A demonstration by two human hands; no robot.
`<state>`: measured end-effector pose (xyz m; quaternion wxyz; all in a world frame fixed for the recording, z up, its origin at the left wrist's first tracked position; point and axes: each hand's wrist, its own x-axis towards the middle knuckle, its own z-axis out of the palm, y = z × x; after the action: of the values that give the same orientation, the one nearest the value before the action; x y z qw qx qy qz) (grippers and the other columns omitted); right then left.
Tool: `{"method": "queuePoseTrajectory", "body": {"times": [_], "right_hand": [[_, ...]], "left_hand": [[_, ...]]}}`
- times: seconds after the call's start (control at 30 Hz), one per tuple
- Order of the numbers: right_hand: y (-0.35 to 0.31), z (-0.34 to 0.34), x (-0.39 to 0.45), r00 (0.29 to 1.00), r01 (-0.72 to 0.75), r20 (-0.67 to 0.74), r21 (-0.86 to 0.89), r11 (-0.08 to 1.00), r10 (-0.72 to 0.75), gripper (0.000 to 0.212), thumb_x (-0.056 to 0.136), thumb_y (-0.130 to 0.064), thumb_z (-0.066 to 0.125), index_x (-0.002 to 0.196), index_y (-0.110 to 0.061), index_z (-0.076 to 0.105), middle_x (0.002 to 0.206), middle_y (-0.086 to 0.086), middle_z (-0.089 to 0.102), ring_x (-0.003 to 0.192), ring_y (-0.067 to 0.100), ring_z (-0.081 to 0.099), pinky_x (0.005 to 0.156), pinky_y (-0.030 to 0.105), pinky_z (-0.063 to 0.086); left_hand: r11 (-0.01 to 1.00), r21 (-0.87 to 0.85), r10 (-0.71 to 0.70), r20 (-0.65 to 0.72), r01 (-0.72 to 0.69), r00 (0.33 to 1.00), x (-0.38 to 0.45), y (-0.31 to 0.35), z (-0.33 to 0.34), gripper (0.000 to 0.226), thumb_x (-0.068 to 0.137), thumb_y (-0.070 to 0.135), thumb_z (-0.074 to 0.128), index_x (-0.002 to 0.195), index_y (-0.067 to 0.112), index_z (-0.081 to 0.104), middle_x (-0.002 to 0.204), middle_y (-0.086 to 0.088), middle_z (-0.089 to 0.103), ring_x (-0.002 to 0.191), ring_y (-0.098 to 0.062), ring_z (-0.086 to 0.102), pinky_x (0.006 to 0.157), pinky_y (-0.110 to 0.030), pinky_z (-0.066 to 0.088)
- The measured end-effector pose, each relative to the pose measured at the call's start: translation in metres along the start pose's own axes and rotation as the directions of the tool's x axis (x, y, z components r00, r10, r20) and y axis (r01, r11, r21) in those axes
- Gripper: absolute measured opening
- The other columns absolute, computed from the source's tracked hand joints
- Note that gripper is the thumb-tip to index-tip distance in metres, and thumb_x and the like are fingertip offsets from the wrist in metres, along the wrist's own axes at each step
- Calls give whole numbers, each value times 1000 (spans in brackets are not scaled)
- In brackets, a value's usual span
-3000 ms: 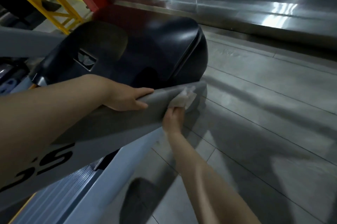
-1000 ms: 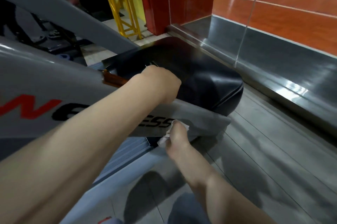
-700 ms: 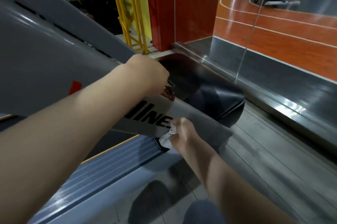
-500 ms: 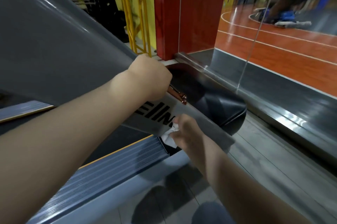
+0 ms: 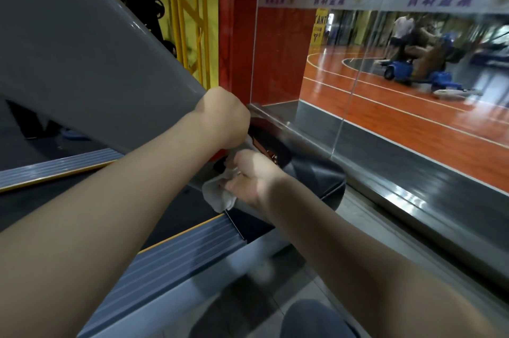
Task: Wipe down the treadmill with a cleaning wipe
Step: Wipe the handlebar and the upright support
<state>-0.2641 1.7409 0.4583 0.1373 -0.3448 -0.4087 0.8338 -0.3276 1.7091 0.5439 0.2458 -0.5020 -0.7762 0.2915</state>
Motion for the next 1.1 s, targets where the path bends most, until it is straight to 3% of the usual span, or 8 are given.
{"method": "queuePoseTrajectory", "body": {"times": [0.2, 0.3, 0.4, 0.63, 0.73, 0.83, 0.97, 1.1], "right_hand": [[-19, -4, -29, 985, 25, 172, 52, 998, -33, 32, 96, 10, 31, 98, -3, 60, 118, 20, 55, 121, 31, 53, 113, 42, 34], [-16, -34, -27, 981, 62, 179, 37, 997, -68, 36, 98, 8, 33, 129, 5, 51, 119, 24, 61, 107, 24, 66, 96, 27, 50], [-9, -79, -30, 995, 70, 75, -139, 988, -60, 11, 99, -1, 47, 94, 2, 56, 65, 6, 56, 50, 10, 57, 49, 17, 46], [-23, -157, -22, 961, 271, 144, -342, 900, -235, 21, 96, -2, 44, 107, 6, 60, 97, 16, 70, 89, 25, 68, 79, 31, 55], [-29, -183, -13, 923, 372, 198, -230, 899, -331, 40, 78, -17, 67, 114, -2, 59, 105, 17, 65, 95, 28, 64, 83, 41, 53], [-40, -206, -11, 905, 419, 185, -232, 878, -383, 40, 83, -15, 65, 122, -6, 62, 113, 20, 64, 98, 29, 63, 87, 41, 51], [-64, -233, -11, 884, 467, 144, -218, 857, -445, 34, 88, -8, 60, 121, -15, 65, 112, 16, 66, 98, 29, 66, 81, 39, 52], [-91, -255, -26, 851, 501, 36, -360, 787, -524, 37, 84, 1, 62, 112, -22, 68, 110, 14, 69, 102, 31, 66, 83, 43, 55]], "left_hand": [[999, 10, 48, 79, -49, 996, -2, -10, -13, 25, 98, 18, 40, 101, 18, 66, 94, 1, 61, 84, -21, 60, 50, -31, 32], [996, -72, 59, 113, -51, 992, -5, -12, -21, 25, 98, 14, 39, 98, 15, 64, 95, -1, 60, 83, -22, 58, 57, -31, 38], [989, -141, 64, 149, -43, 987, 1, -12, -18, 28, 97, 13, 37, 98, 15, 64, 101, -2, 62, 88, -24, 60, 64, -33, 43], [943, -309, -46, 245, 123, 969, 19, 2, -25, 30, 103, 32, 36, 116, 15, 57, 112, -5, 59, 107, -26, 58, 86, -40, 48], [864, -504, 8, 5, -4, 1000, 32, 29, -24, 33, 102, 35, 40, 122, 19, 60, 109, -2, 63, 100, -22, 60, 80, -36, 49], [539, -829, 130, -90, -147, 987, 54, 73, -17, 42, 100, 37, 49, 140, 26, 49, 134, 0, 59, 118, -20, 57, 94, -35, 48], [-151, -982, 316, 62, 115, 947, 91, 121, -2, 53, 96, 57, 47, 144, 35, 39, 141, 1, 54, 124, -20, 54, 105, -38, 44], [-434, -840, 462, 101, 324, 881, 113, 148, -11, 62, 100, 63, 20, 118, 26, 66, 104, -7, 75, 92, -15, 72, 73, -23, 53]]}}
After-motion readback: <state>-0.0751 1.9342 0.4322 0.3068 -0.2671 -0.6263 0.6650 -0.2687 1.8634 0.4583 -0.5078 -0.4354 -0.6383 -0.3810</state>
